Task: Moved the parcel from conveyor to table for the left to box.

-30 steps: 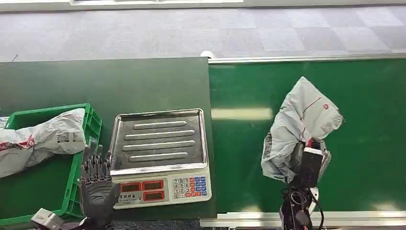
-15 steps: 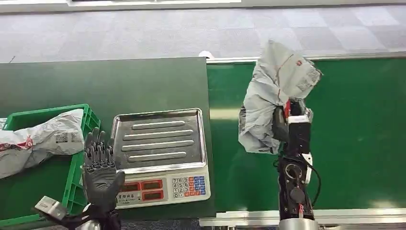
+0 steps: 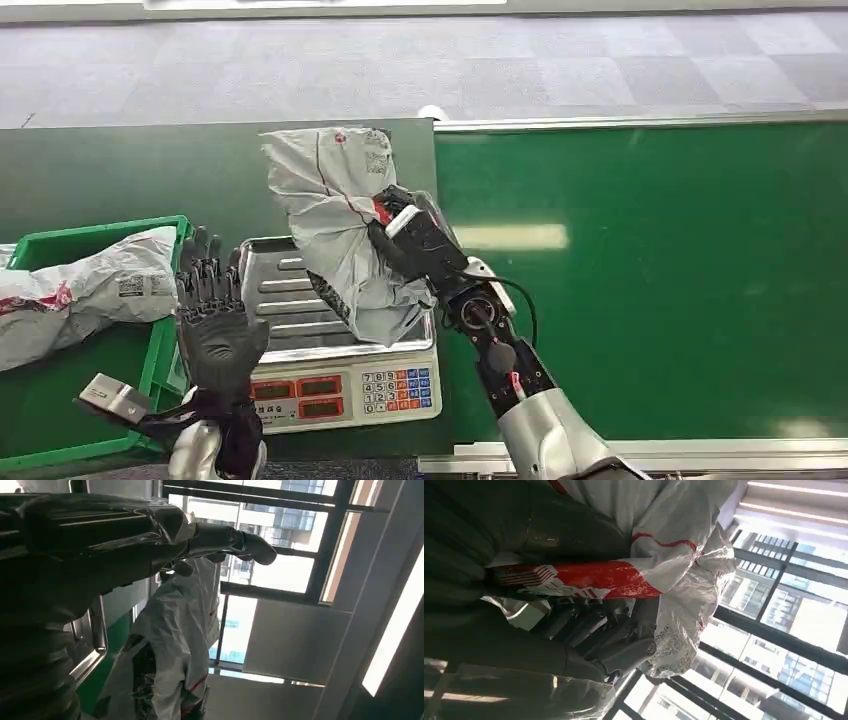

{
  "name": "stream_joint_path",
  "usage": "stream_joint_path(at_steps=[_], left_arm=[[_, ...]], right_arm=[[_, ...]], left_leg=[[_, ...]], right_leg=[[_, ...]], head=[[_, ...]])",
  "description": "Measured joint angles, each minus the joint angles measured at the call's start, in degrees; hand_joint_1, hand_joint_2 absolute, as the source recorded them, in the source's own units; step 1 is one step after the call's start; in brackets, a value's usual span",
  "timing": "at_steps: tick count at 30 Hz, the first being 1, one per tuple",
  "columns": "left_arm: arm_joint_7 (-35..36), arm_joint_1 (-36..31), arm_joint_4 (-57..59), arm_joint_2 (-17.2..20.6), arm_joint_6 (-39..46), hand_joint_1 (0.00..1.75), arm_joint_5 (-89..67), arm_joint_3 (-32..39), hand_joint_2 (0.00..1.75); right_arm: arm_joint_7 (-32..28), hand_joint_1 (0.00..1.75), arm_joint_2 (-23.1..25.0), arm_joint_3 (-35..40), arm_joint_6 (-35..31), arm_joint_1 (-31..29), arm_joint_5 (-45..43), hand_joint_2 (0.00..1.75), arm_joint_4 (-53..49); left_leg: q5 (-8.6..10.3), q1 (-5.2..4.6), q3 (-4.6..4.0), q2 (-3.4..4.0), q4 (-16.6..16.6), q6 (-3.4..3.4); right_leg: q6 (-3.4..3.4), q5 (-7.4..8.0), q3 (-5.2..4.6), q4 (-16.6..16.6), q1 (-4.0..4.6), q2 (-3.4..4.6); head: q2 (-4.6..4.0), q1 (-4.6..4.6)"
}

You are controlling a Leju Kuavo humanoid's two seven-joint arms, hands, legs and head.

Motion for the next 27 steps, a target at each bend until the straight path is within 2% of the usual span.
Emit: stream_joint_path(at_steps=[1, 9, 20, 27], left_arm=[[0.0, -0.04, 0.0, 0.04, 0.0, 0.0, 0.02, -0.04, 1.75], [0.0, -0.05, -0.07, 0.11, 1.57, 0.0, -0.18, -0.2, 1.75], [0.02, 0.11, -0.09, 0.15, 2.29, 0.0, -0.4, -0.17, 1.75], [0.0, 2.16, -0.94, 0.26, 3.06, 0.0, -1.38, 0.0, 1.75]], right_arm=[[0.0, 0.0, 0.0, 0.53, 0.0, -0.2, -0.02, 1.75, 0.68], [5.45, 0.0, 0.0, 1.8, -3.54, -1.07, 1.29, 1.75, 4.65], [8.33, 0.0, -0.15, 1.67, -5.73, -1.56, 3.96, 1.75, 8.19], [9.4, 0.0, -2.28, -0.61, -14.45, 1.6, 7.94, 1.75, 7.12]], left_leg=[[0.0, 0.0, 0.0, -0.02, 0.0, 0.0], [0.01, 0.02, 0.0, -0.02, 0.0, 0.0], [0.0, 0.02, 0.0, -0.01, 0.0, 0.0], [0.0, 0.02, 0.0, -0.04, 0.0, 0.0]], right_leg=[[0.0, 0.0, 0.0, 0.0, 0.0, 0.0], [0.0, 0.01, 0.0, 0.0, 0.02, 0.01], [0.0, 0.0, -0.02, 0.0, 0.02, 0.01], [0.0, 0.0, -0.03, 0.0, 0.01, -0.01]], head=[[0.0, 0.0], [0.0, 0.0], [0.0, 0.0], [0.0, 0.0]])
